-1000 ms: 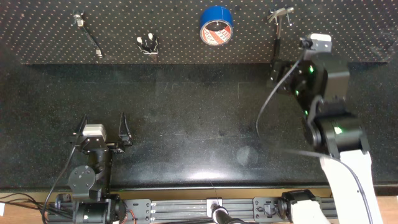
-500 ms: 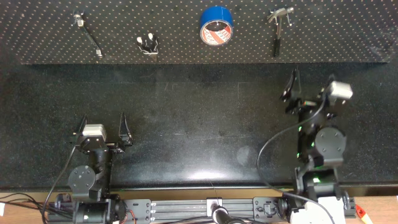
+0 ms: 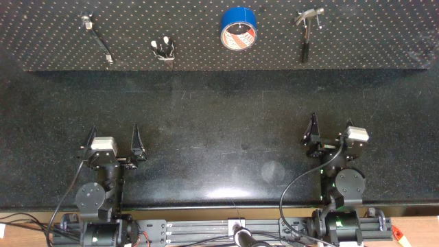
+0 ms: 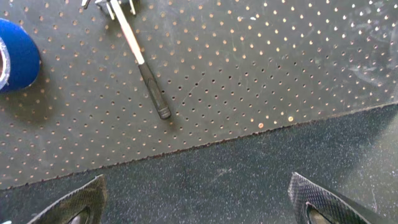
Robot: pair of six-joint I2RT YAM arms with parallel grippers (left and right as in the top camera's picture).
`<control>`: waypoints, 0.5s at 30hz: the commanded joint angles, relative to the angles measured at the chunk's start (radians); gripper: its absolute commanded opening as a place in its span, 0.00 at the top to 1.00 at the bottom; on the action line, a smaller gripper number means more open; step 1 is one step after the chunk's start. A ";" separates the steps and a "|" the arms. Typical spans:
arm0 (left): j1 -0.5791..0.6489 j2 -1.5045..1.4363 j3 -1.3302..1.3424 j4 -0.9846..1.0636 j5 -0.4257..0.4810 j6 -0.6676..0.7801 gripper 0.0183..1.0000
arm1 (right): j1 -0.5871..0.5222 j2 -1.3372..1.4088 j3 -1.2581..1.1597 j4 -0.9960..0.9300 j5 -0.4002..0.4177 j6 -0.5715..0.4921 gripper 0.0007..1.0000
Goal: Place Tools Onto Pegboard
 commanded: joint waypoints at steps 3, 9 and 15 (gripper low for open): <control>0.005 -0.008 -0.002 -0.007 0.003 -0.016 0.00 | -0.006 -0.157 -0.002 -0.204 -0.020 -0.040 0.05; 0.005 -0.008 -0.002 -0.007 0.003 -0.016 0.00 | -0.007 -0.203 -0.002 -0.216 -0.020 -0.184 0.05; 0.005 -0.008 -0.002 -0.007 0.003 -0.016 0.00 | -0.049 -0.247 -0.002 -0.220 -0.054 -0.307 0.05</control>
